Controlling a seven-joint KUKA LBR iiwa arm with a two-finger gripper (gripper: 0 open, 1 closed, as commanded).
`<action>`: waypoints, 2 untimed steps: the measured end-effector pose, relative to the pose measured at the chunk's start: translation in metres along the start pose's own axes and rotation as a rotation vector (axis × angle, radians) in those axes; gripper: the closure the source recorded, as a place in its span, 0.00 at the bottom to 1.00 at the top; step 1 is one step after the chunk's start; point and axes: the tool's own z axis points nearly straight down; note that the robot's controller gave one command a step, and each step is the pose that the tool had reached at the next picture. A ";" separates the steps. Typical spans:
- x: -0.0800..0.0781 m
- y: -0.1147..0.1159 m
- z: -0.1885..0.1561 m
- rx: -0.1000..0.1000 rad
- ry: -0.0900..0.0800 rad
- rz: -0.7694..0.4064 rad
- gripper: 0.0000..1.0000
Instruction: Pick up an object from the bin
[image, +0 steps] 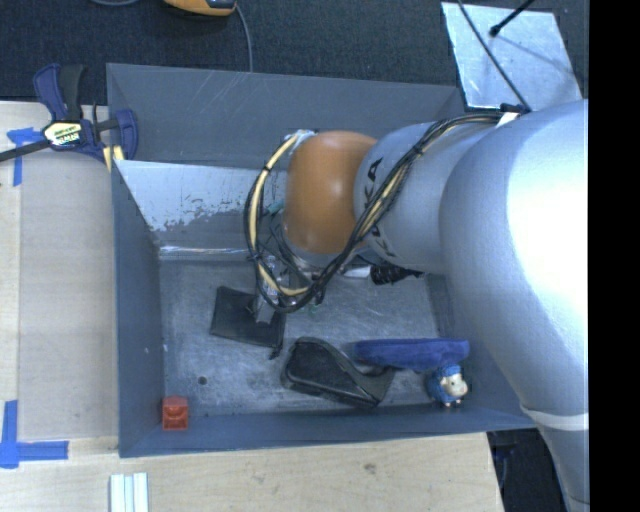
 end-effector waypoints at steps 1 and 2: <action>-0.003 0.000 -0.044 0.000 -0.002 0.001 1.00; -0.004 0.000 -0.060 0.001 0.000 0.002 1.00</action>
Offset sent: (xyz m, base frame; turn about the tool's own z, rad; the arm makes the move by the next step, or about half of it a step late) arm -0.0001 0.0000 0.0410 0.0000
